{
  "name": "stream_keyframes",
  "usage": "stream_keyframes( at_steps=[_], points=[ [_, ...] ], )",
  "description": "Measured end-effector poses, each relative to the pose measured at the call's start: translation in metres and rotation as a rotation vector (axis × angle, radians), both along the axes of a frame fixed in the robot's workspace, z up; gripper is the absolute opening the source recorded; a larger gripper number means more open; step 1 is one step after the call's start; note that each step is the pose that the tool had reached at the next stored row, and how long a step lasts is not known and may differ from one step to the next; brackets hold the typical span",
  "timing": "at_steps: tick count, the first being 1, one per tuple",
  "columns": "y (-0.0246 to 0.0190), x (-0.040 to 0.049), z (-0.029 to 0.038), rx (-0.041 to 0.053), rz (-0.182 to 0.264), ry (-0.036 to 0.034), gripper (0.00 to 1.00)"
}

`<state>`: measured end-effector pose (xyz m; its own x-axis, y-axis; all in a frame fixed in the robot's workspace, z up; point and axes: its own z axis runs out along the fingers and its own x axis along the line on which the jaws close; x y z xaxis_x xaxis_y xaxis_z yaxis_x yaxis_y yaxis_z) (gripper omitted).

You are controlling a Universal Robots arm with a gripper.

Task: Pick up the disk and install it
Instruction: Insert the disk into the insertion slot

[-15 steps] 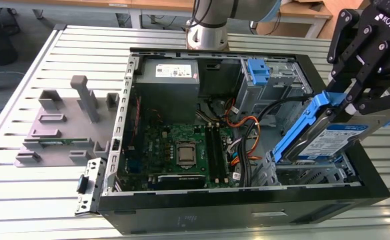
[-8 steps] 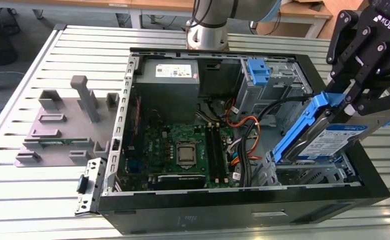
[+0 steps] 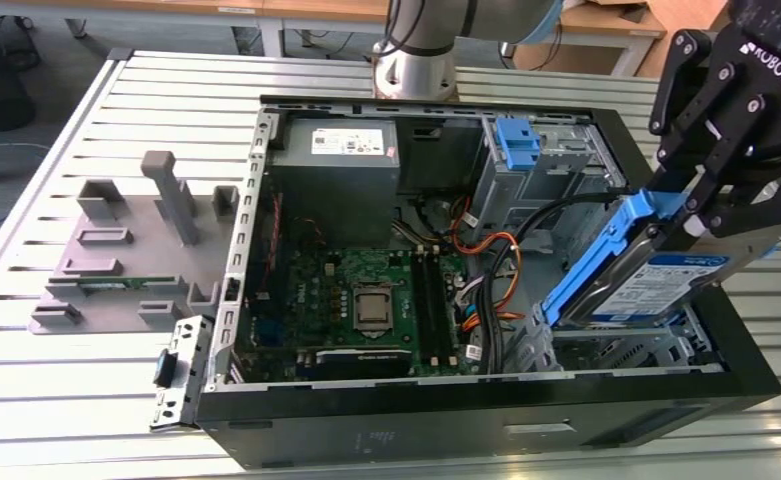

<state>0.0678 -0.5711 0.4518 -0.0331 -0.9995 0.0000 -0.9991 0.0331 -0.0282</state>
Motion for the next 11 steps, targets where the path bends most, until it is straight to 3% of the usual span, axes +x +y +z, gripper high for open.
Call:
stream_keyframes(
  at_steps=[11],
  points=[
    [0.0, 0.0, -0.0195, -0.0001, 0.0, 0.0, 0.36]
  ],
)
